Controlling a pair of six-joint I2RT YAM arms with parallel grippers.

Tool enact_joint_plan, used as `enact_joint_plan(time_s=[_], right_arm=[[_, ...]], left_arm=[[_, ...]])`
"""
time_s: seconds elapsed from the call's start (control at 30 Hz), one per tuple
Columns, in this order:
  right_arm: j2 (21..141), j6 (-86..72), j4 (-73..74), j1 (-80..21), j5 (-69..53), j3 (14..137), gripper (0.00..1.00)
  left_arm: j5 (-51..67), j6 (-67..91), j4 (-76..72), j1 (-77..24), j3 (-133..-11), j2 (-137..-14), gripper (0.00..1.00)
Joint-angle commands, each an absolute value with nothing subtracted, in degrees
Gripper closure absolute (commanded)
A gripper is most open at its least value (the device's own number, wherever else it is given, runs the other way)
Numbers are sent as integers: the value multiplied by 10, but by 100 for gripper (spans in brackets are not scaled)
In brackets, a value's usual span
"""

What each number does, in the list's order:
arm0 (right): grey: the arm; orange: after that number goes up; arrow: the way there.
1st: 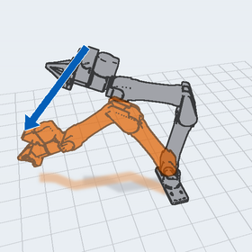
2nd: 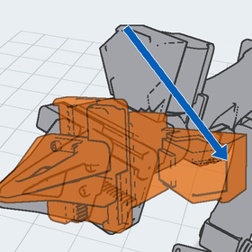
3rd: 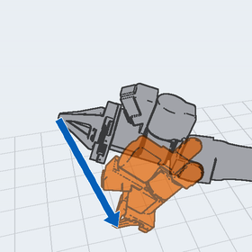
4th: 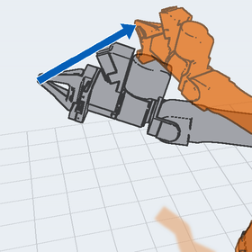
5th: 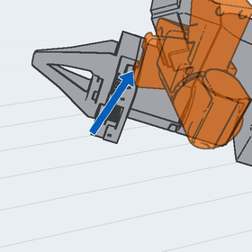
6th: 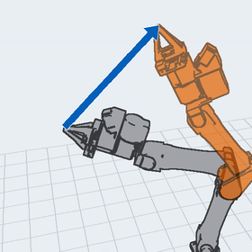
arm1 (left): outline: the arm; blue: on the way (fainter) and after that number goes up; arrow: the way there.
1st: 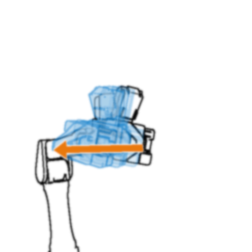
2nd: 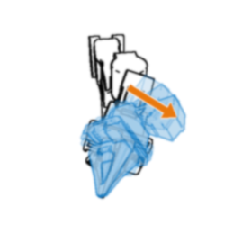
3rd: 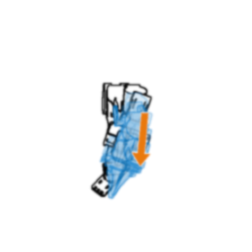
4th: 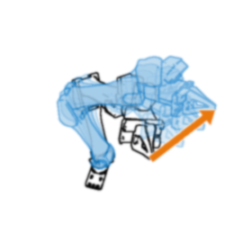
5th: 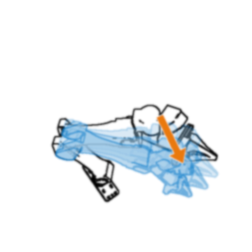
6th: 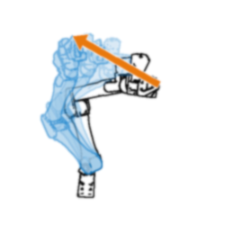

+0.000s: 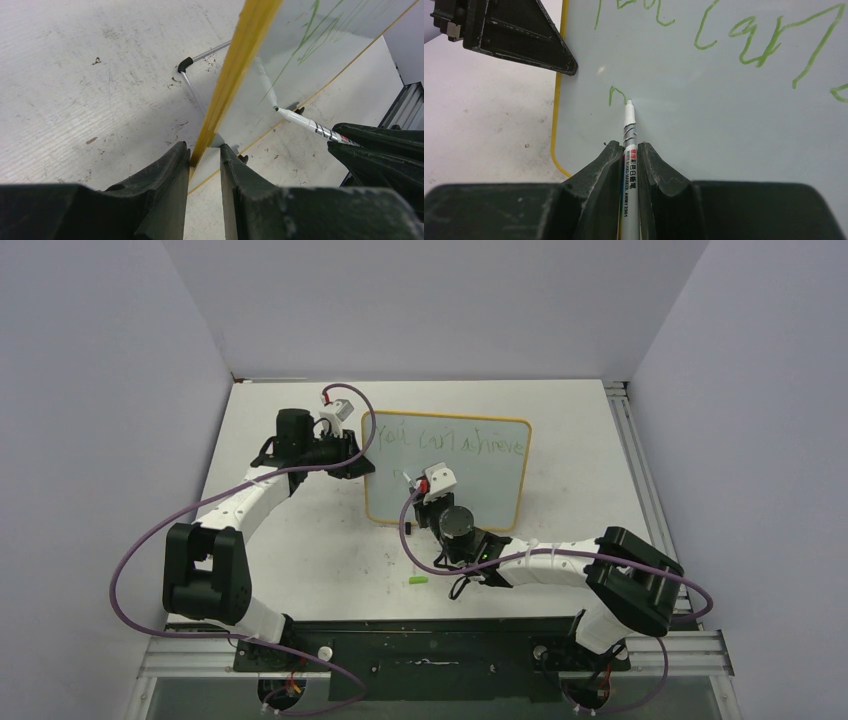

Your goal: Write a sentence on the whiteboard

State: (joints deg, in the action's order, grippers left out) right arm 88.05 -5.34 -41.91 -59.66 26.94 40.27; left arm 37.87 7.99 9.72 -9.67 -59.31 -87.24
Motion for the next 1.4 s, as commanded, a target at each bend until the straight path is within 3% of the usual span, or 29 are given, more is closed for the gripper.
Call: enact_joint_plan(time_s=[0.0, 1.37], right_arm=[[865, -54, -423, -585, 290, 413, 95], [855, -88, -403, -597, 325, 378, 95]], left_arm=[[383, 77, 95, -103, -619, -860, 75], [384, 77, 95, -103, -619, -861, 75]])
